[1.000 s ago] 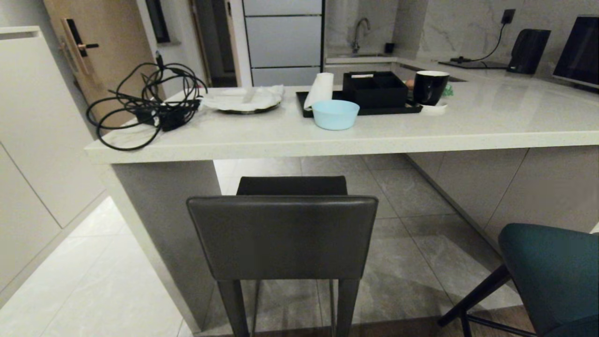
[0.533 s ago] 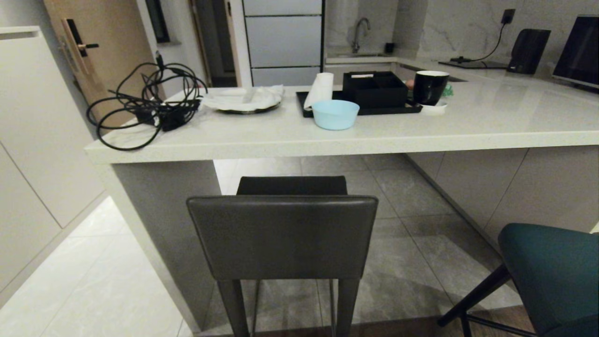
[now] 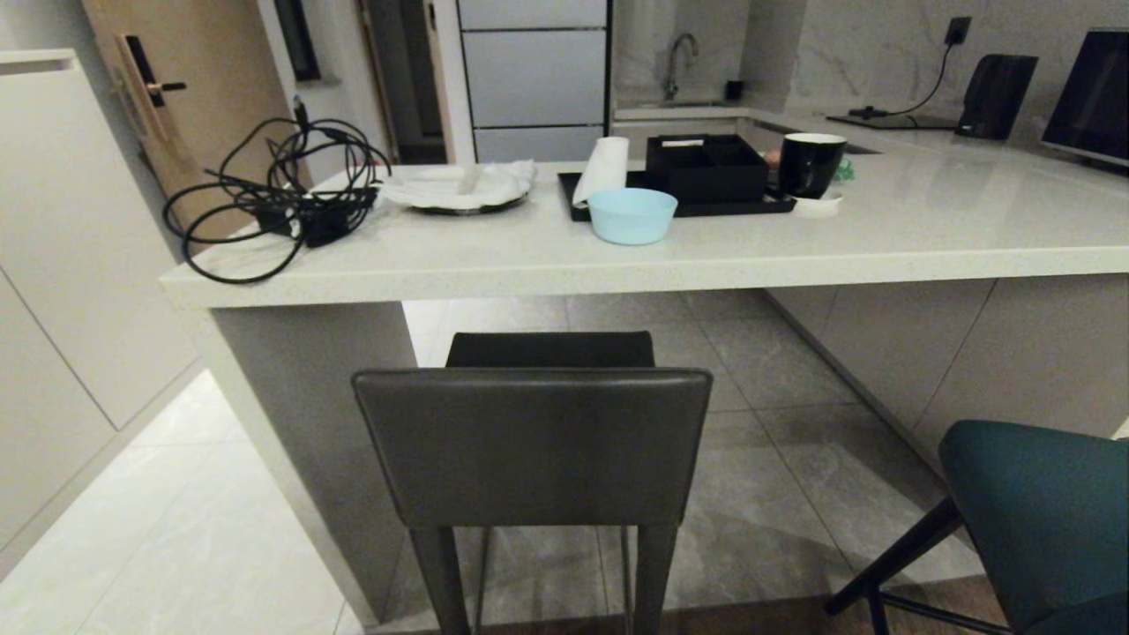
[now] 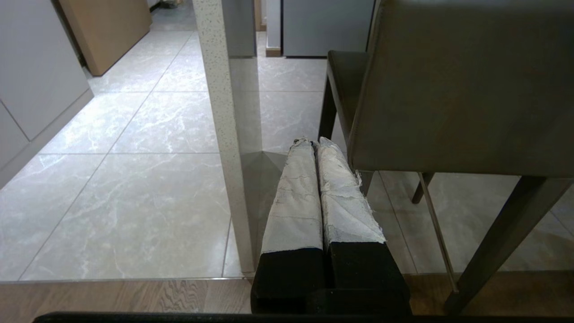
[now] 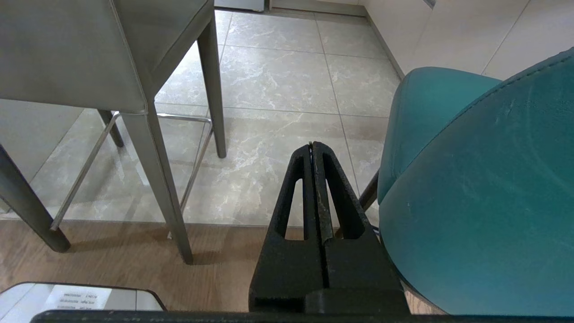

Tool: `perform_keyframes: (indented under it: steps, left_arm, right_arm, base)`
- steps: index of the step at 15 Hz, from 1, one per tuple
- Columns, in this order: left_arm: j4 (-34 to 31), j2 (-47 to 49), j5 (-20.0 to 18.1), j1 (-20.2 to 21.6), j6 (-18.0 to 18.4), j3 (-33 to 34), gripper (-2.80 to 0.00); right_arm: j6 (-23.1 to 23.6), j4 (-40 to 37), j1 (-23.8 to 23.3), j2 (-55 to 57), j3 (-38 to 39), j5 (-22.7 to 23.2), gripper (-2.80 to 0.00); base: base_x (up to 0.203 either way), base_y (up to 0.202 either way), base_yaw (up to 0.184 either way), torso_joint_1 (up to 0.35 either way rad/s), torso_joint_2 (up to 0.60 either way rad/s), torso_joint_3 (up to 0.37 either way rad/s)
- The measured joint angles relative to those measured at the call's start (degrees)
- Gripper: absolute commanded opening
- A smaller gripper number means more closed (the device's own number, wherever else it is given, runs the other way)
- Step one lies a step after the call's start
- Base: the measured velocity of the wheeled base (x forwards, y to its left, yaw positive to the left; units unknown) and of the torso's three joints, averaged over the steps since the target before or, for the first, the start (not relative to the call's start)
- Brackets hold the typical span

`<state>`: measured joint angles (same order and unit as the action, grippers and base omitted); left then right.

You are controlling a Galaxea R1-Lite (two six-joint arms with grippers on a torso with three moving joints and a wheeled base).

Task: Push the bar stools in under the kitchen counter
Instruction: Pull the gray chair out from under the dining table

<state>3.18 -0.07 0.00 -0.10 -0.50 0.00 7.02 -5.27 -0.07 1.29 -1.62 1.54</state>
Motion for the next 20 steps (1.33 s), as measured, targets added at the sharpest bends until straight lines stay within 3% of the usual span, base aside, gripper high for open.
perform_keyframes:
  steps: [11, 15, 20]
  left_arm:
    - [0.04, 0.00, -0.08, 0.10, -0.02, 0.00, -2.80]
    - [0.10, 0.00, 0.07, 0.10, 0.29, 0.00, -2.80]
    - [0.10, 0.00, -0.07, 0.11, 0.36, 0.00, -2.80]
  right_arm:
    - [0.25, 4.00, 0.05, -1.22, 1.13, -0.13, -2.80]
    - [2.67, 4.86, 0.05, -1.27, 1.49, 1.79, -2.80]
    - [0.19, 4.75, 0.07, -1.27, 1.55, 1.55, -2.80]
  base:
    - [0.000, 0.000, 0.000, 0.000, 0.00, 0.000]
    - [0.000, 0.000, 0.000, 0.000, 0.00, 0.000]
    - [0.000, 0.000, 0.000, 0.000, 0.00, 0.000]
